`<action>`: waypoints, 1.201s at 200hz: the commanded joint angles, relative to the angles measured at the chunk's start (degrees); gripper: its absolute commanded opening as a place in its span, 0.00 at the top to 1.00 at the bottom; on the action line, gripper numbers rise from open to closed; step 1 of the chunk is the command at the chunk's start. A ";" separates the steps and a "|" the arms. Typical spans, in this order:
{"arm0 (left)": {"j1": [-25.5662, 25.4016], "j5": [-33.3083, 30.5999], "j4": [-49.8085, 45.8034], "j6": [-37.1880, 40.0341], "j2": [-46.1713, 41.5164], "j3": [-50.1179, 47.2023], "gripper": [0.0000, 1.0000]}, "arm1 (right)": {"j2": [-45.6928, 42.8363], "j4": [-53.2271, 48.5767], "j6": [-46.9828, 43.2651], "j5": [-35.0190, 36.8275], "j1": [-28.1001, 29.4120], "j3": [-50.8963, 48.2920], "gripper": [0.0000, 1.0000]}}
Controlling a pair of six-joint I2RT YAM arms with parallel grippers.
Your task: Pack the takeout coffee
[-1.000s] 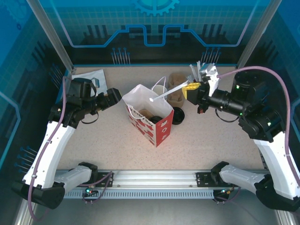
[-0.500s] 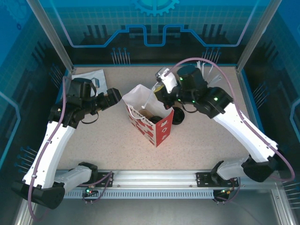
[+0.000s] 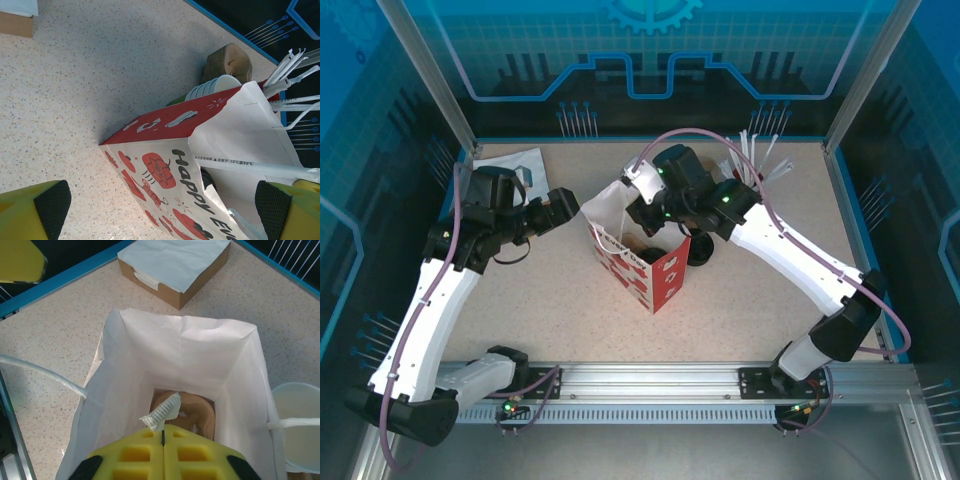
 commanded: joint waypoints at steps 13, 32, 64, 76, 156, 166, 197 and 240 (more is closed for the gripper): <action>0.46 1.34 0.23 0.41 -0.06 -0.46 0.01 | -0.62 -1.03 -0.04 0.12 0.55 2.08 0.70; 0.45 1.17 0.05 0.64 -0.04 -0.31 0.01 | -2.61 -1.72 0.24 1.93 0.38 3.06 0.59; 0.45 1.17 -0.08 0.55 0.09 -0.04 0.01 | -5.73 -5.33 0.06 4.90 0.07 6.38 0.50; 0.45 1.13 -0.21 0.62 0.37 0.12 0.01 | -7.26 -6.23 0.39 6.19 -0.08 7.23 0.47; 6.37 1.73 -4.80 2.71 5.17 5.07 0.01 | -24.68 -3.45 5.09 8.59 -4.15 -0.92 0.17; 8.57 2.07 -5.42 3.77 6.15 5.71 0.01 | -27.49 -2.06 5.92 8.60 -4.96 -3.65 0.12; 16.27 3.75 -5.97 6.98 10.69 6.88 0.01 | -35.02 0.11 8.35 9.26 -7.34 -10.95 0.00; 18.21 -2.35 -8.39 13.81 23.77 13.90 0.06 | -40.63 -1.11 9.73 12.59 -8.88 -15.96 0.00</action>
